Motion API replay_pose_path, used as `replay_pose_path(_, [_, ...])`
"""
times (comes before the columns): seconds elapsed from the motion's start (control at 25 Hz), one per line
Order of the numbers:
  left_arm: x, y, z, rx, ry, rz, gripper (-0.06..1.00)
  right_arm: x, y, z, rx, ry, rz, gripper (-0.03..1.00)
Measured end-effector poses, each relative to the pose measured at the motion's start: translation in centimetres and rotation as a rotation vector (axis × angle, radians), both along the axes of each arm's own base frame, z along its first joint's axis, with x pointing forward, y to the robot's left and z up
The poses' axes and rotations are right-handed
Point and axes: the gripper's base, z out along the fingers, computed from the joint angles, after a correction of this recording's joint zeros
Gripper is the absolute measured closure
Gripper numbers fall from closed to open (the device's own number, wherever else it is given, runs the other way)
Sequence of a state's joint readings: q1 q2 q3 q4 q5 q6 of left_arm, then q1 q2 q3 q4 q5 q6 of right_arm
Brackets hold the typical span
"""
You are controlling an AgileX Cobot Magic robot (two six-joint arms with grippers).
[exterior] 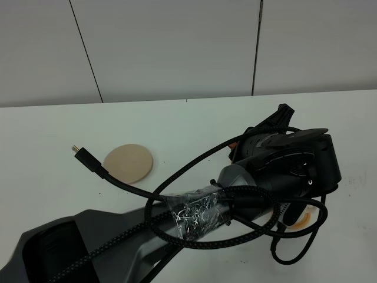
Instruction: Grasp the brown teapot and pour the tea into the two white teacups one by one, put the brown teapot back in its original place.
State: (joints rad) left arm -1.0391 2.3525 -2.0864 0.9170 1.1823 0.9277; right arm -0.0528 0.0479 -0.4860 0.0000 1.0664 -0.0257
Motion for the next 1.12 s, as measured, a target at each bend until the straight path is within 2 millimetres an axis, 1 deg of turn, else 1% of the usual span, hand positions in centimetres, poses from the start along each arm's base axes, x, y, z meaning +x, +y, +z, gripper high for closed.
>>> replay_pose_path(0.92, [0.00,-0.01,0.00,-0.003,-0.001,0.002,0.77,0.00,0.00,0.00,0.000,0.000,0.000,0.73])
replay_pose_path(1.12, [-0.23,-0.33,0.16,0.004,-0.023,-0.017,0.77,0.00,0.00,0.00,0.000,0.000,0.000,0.73])
